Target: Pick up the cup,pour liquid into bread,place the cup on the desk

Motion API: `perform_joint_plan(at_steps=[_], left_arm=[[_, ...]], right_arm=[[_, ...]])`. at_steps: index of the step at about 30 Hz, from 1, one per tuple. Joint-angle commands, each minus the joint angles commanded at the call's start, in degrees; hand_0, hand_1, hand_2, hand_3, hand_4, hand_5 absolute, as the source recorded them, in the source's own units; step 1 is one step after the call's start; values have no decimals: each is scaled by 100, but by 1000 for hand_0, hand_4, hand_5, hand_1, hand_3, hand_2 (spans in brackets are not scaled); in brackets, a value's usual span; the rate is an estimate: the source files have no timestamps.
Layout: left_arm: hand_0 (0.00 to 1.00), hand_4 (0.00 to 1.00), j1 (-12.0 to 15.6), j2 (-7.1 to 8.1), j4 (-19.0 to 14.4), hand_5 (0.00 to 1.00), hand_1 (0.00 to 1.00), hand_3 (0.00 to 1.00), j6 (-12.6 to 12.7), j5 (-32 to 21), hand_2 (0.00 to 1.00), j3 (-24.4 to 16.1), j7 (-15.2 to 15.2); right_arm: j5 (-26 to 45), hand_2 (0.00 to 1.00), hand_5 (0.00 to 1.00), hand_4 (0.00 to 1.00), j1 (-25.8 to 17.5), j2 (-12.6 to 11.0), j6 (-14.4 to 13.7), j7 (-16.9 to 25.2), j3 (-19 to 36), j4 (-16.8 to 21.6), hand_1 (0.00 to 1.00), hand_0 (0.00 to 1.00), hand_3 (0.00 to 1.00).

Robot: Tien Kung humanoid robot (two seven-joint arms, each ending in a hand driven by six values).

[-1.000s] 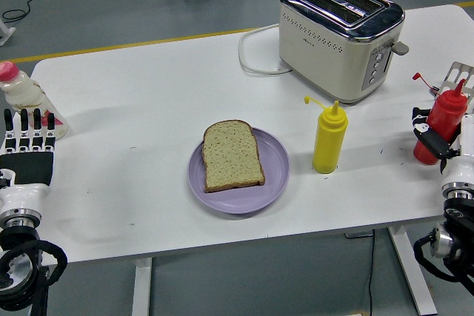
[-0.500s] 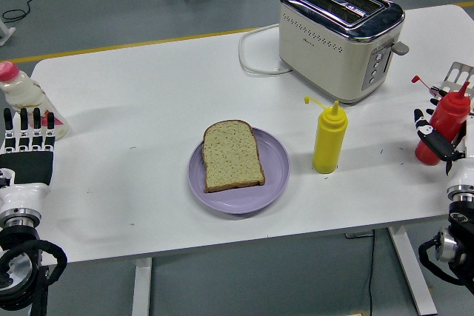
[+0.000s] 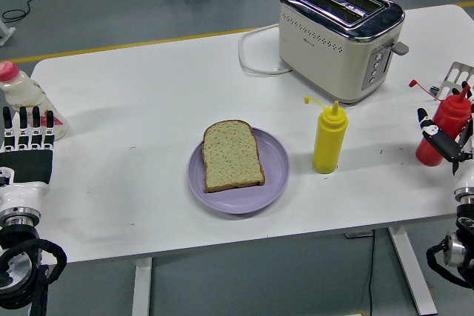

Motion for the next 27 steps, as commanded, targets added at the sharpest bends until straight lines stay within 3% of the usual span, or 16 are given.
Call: perform_joint_plan(at_steps=[8,27], left_arm=[[857,671,-7,0,-2,998,866,832,-2,-1,932,11,0],[858,672,-19,0,2,998,868,834,-4,0,934,35,-1]], right_arm=[[-272,966,184,845,-197,-7,179,-216,186,171,902,946,998],[-581,968,191,858,-749,-69,305,-390,528,793,906,956,998]])
